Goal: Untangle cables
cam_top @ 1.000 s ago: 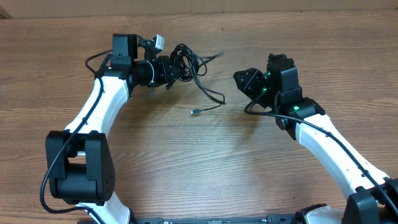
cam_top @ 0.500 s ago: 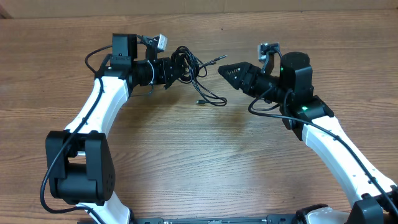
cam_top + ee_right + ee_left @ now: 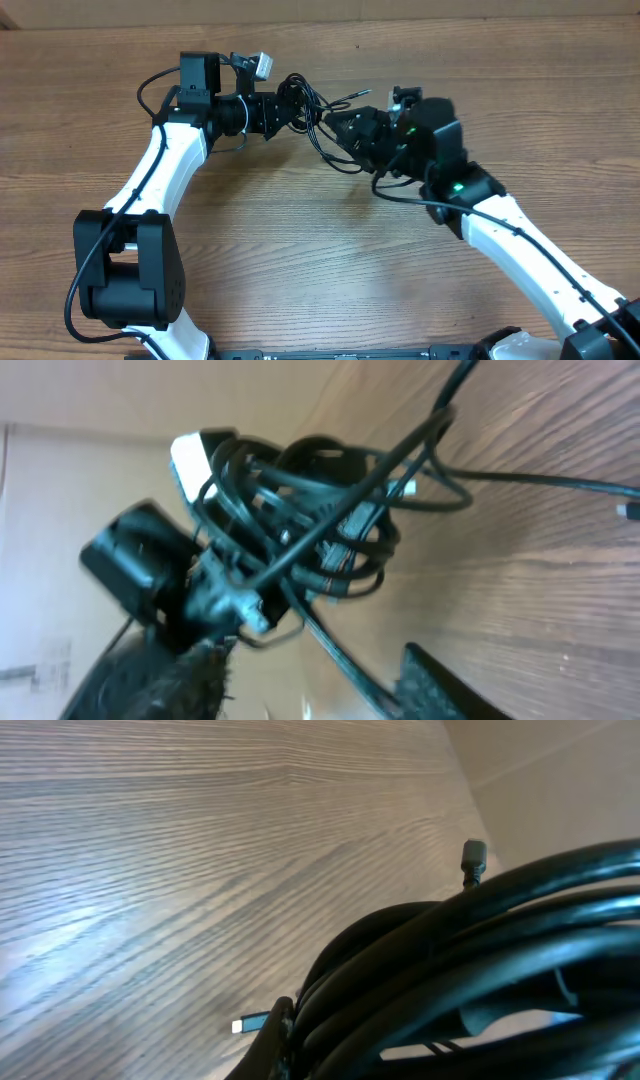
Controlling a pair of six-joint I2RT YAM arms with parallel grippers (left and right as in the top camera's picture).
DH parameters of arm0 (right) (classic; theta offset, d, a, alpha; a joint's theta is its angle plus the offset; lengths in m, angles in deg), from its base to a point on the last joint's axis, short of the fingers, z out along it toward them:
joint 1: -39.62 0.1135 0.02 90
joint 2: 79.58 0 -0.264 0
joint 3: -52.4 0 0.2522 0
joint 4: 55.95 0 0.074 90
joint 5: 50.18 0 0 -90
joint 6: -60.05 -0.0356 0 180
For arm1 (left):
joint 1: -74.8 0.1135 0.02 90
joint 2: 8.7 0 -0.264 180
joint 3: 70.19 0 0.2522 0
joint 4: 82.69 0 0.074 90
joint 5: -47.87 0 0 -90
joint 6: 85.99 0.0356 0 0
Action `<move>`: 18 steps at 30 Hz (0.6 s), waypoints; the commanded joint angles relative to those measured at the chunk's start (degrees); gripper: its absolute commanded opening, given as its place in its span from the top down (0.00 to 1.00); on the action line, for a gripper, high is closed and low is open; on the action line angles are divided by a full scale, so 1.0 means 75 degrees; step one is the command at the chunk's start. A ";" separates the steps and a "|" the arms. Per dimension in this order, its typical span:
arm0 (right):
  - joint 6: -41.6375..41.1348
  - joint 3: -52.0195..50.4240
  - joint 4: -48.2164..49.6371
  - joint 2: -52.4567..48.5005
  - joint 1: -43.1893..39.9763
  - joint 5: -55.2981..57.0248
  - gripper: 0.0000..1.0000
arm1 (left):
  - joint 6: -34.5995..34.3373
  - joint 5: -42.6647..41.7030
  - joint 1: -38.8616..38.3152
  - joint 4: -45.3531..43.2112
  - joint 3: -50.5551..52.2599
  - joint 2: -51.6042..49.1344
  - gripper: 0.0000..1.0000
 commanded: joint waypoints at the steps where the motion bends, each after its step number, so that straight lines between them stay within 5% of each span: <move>1: -0.0490 0.0137 0.0152 0.0070 0.0128 0.1757 0.51 | 0.0172 -0.0761 -0.0149 -0.0058 -0.0006 0.0221 0.96; 13: -0.1256 0.0137 0.1976 -0.0294 0.0119 0.2110 0.52 | 0.0175 -0.1198 -0.0542 0.0224 -0.0006 0.0221 0.92; 15: -0.1259 0.0137 0.2113 -0.0294 0.0119 0.2063 0.56 | 0.0175 -0.1192 -0.0597 0.0230 -0.0006 0.0221 0.91; 18: -0.1233 0.0137 0.2200 -0.0294 0.0119 0.2020 0.81 | 0.0172 -0.0918 -0.0641 0.0233 -0.0003 0.0221 0.91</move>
